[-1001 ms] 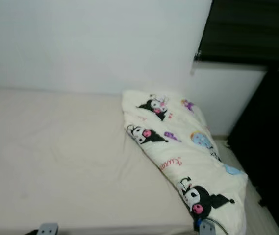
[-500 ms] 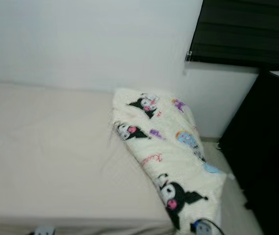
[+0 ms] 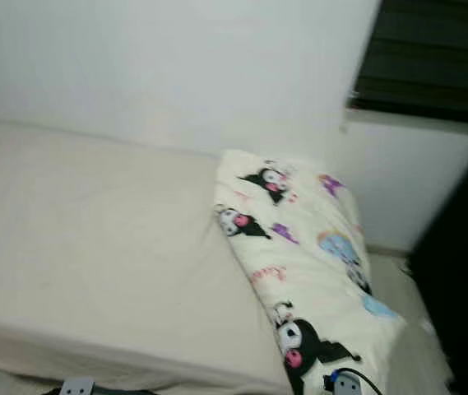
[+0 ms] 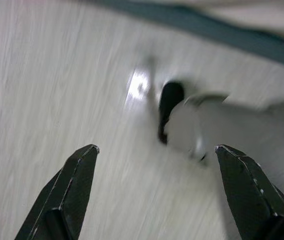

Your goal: Clean up the room

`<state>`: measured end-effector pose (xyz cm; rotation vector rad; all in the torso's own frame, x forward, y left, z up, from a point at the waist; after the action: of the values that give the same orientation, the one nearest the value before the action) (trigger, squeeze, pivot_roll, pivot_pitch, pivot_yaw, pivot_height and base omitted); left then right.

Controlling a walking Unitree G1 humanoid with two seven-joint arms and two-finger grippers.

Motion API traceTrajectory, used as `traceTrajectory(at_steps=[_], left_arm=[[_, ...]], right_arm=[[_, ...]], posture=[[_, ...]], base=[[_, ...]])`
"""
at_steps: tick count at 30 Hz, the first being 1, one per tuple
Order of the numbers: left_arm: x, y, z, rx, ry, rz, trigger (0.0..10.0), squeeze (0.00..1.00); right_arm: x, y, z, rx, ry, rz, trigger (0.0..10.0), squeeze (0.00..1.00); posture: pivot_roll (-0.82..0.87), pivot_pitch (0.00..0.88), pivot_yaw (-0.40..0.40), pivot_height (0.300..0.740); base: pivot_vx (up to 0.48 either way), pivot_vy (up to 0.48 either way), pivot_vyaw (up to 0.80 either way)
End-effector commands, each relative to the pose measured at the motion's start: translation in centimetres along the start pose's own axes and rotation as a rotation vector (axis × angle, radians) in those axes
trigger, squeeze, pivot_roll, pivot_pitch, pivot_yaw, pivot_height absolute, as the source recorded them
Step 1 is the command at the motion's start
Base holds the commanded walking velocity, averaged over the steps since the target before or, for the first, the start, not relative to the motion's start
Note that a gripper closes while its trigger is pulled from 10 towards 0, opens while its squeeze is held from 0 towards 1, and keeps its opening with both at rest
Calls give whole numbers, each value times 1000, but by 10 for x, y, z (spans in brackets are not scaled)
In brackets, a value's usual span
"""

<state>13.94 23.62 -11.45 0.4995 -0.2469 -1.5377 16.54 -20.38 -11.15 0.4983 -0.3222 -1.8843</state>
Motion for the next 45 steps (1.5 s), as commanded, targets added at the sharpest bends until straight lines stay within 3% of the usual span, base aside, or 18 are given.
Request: traceTrajectory(at_steps=[1, 12, 18, 31, 34, 37, 40, 41, 45], left_arm=[[4, 2, -1, -2, -12, 4, 10000, 0], [8, 2, -1, -3, -39, -16, 10000, 0], [11, 2, -1, -3, -46, -6, 10000, 0], [9, 4, -1, -1, -26, 9, 10000, 0], [9, 3, -1, -2, -21, 5, 10000, 0], [-5, 6, -1, 16, 63, 31, 10000, 0], [-12, 10, 0, 35, 97, 53, 10000, 0], [-25, 20, 0, 80, 151, 101, 10000, 0], [-55, 50, 4, 201, 254, 206, 10000, 0]], right_arm=[[6, -9, 2, -25, -27, 2, 10000, 0], [9, -8, 2, -19, -42, 1, 10000, 0], [15, 2, 3, 33, -81, -34, 10000, 0], [26, 13, 4, 69, -147, -74, 10000, 0], [29, 25, 5, 109, -152, -122, 10000, 0], [32, 72, 10, 274, -92, -250, 10000, 0], [35, 85, 13, 319, -79, -281, 10000, 0], [41, 100, 17, 372, -69, -319, 10000, 0], [54, 121, 26, 446, -74, -363, 10000, 0]], posture=[[80, 0, -134, 740], [77, 0, -134, 740], [76, 0, -135, 740], [79, 0, -138, 740], [78, 0, -139, 740], [65, 0, -137, 720], [62, 0, -135, 710], [57, 0, -133, 700], [57, 0, -133, 680]], base=[[0, 0, 0], [0, -87, 0], [0, -480, 0], [0, 0, 0], [0, 0, 0], [0, 0, 0], [0, 0, 0], [0, 0, 0], [0, 0, 0]])
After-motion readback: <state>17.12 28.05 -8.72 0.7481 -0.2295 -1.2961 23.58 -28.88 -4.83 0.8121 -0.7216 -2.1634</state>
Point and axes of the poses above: a point about 5 cm out from each wrist's last joint towards the gripper, its own z axis pointing back from the gripper into the wrist, its own y axis along the axis of the wrist's last joint, x = y × z, the point moved 2 cm from there along -z, pointing out of the wrist towards the gripper, and after that the axes turned 5 degrees about -z, right-handed, at the moved point
